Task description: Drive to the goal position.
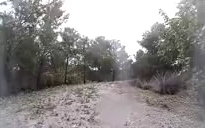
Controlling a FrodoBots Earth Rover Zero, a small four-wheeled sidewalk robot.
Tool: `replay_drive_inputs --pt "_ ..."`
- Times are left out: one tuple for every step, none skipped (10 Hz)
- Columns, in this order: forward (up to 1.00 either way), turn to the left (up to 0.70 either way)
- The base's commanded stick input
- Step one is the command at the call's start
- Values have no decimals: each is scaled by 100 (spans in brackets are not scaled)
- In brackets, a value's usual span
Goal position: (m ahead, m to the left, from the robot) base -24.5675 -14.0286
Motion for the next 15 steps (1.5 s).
replay_drive_inputs --pt "0 0" --pt "0 0" --pt "0 0" --pt "0 0" --pt "0 -45" --pt "0 -45" --pt "0 -45" --pt "0 -45" --pt "0 -45" --pt "0 -45" --pt "0 -45" --pt "0 -45" --pt "0 -45" --pt "0 -45" --pt "0 -45"
